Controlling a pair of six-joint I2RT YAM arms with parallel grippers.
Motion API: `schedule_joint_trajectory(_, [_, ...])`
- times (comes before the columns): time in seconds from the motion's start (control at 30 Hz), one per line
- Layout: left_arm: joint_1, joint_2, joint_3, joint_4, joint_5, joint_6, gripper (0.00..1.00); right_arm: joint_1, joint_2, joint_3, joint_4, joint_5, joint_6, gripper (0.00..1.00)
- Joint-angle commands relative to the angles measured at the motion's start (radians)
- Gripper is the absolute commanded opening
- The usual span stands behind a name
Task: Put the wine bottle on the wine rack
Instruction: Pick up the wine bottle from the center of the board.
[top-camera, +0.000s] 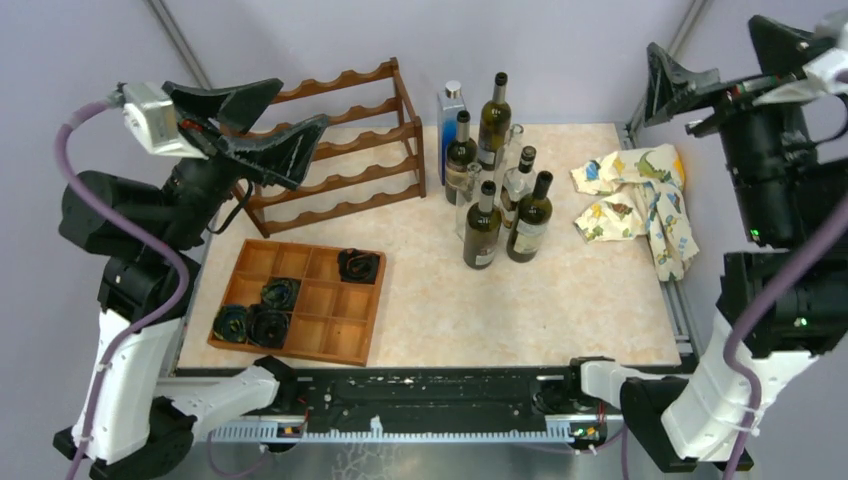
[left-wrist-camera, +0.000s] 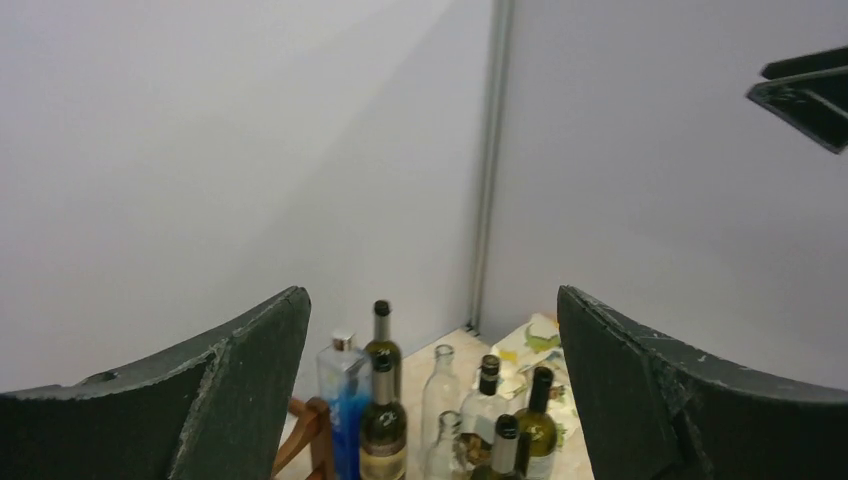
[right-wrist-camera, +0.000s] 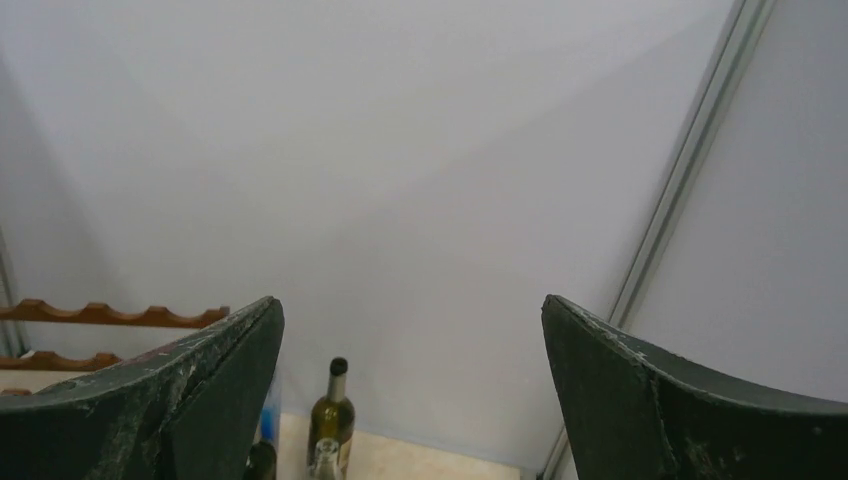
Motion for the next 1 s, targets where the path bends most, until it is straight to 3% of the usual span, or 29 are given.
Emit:
schedule_joint_trajectory(0.0, [0.117,-0.025,-0.041,-0.091,-0.038,-0.049,0.99,-0.025,0.039,-0.064,-0.007,0.022,0.074,0.99])
schedule_joint_trajectory(0.2, [0.289,-0.079,-0.127,-0.166,-0.023,-0.129,0.99,-0.054,0.050,-0.194,-0.006,0.020,0.139,0.99])
schedule_joint_trajectory(0.47, [0.432,-0.177,-0.270,-0.158,0.064,-0.291,0.99,-0.084,-0.009,-0.453,-0.002,-0.157,0.083,0.99])
schedule_joint_trajectory(0.73, [0.484,-0.167,-0.353,-0.103,0.313,-0.449,0.99,-0.098,-0.065,-0.604,-0.124,-0.400,-0.090,0.99])
schedule_joint_trajectory(0.97, [0.465,-0.079,-0.397,-0.053,0.492,-0.511,0.99,-0.101,-0.111,-0.698,-0.193,-0.504,-0.150,0.98])
